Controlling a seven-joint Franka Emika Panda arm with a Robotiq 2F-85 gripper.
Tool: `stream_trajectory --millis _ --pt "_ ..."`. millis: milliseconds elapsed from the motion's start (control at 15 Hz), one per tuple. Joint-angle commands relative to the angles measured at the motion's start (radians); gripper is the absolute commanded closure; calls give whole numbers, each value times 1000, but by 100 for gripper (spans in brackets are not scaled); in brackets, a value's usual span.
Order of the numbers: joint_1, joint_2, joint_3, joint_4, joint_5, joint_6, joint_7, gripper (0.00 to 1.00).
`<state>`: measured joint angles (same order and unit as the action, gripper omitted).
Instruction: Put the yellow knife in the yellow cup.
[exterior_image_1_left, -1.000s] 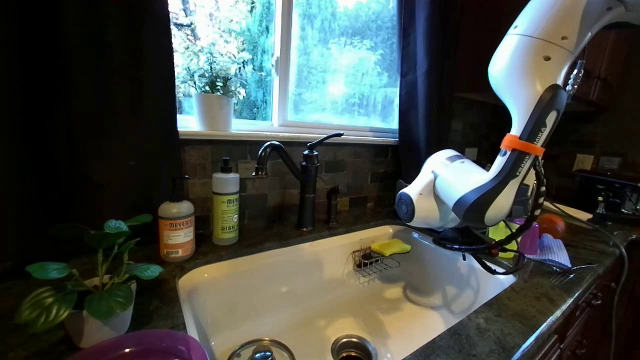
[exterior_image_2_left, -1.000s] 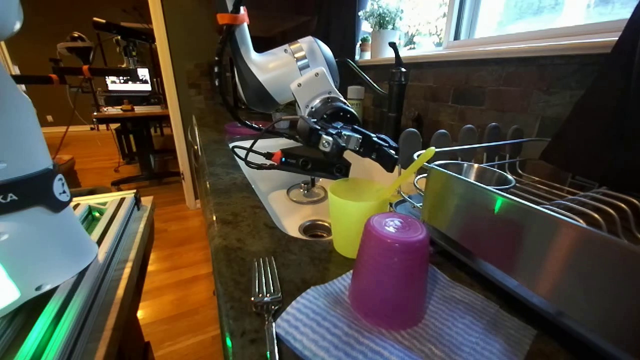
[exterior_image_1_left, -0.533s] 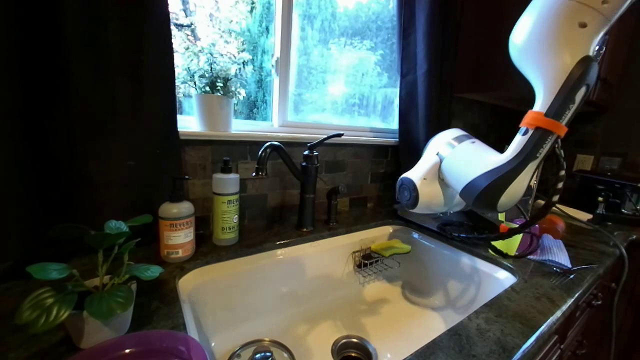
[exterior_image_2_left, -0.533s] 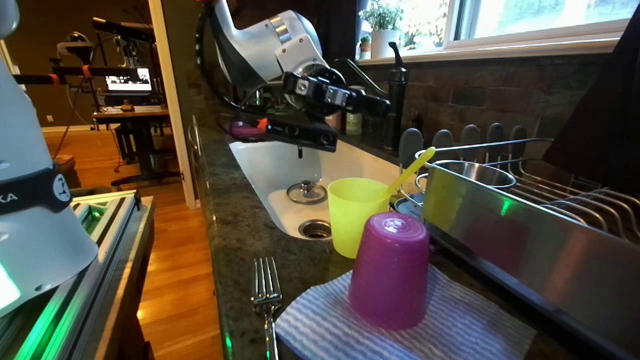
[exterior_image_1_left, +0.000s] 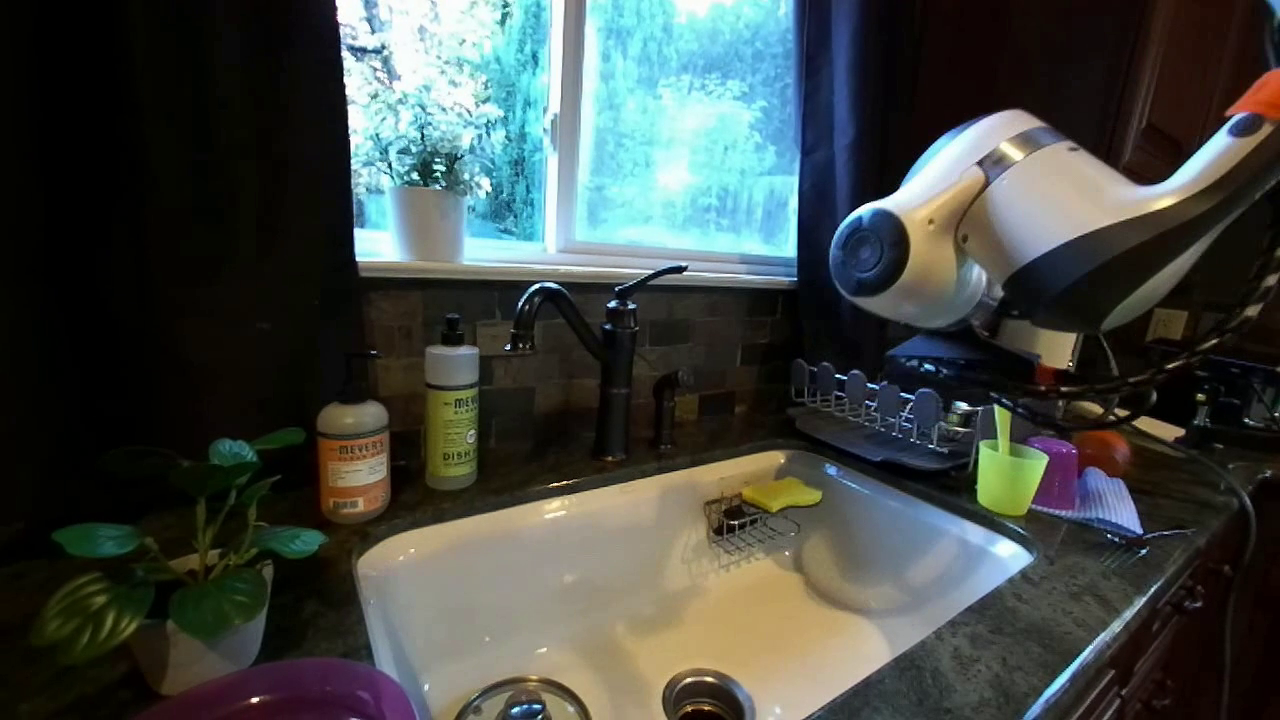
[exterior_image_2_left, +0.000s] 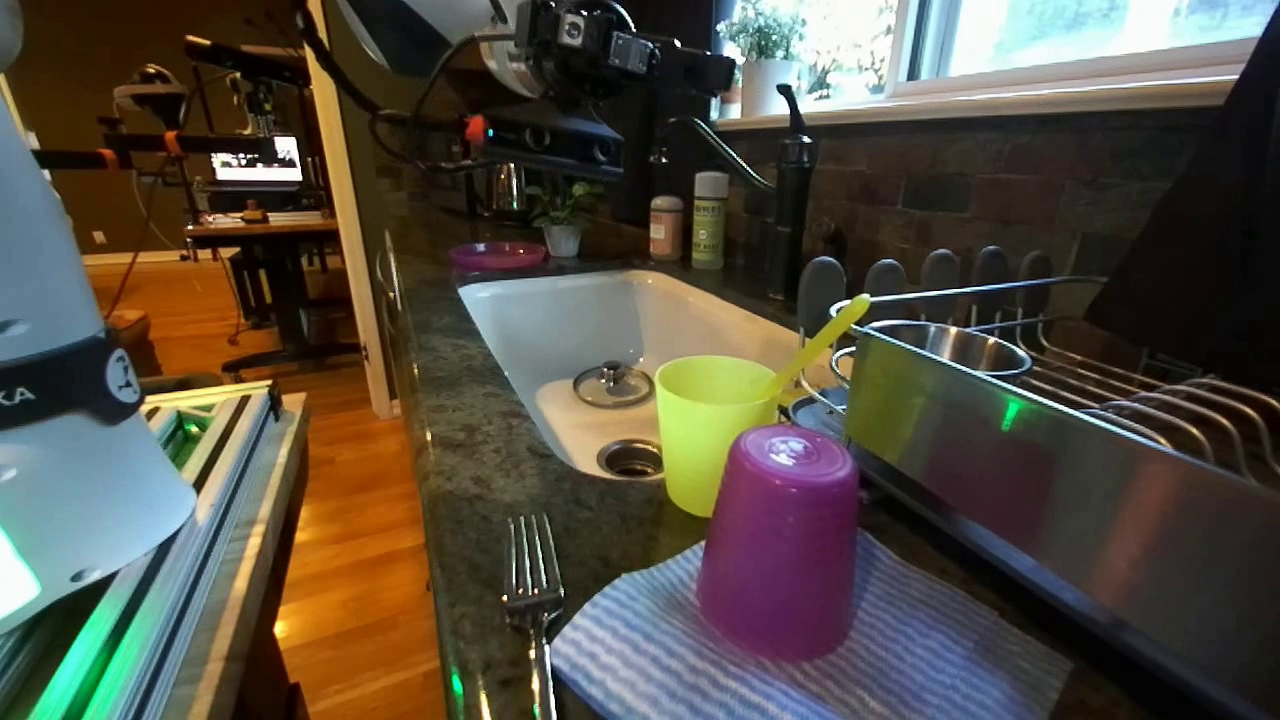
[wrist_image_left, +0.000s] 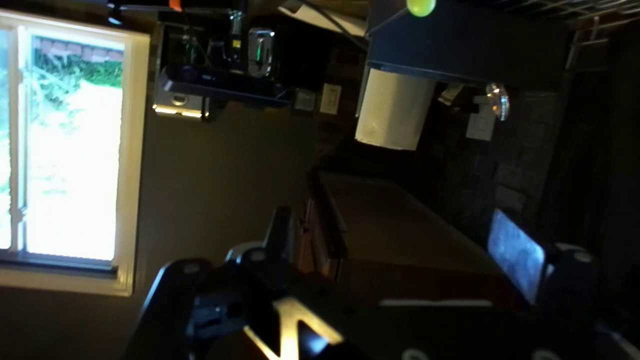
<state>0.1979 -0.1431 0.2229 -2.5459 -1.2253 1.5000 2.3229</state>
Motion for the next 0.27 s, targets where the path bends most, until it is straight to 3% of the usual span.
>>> stream_trajectory --millis 0,133,200 --pt "12 -200 -49 -83 14 208 -91 0" --pt "18 -268 -77 -90 37 310 -144 0" --pt "2 -169 -48 -39 7 221 -98 0"
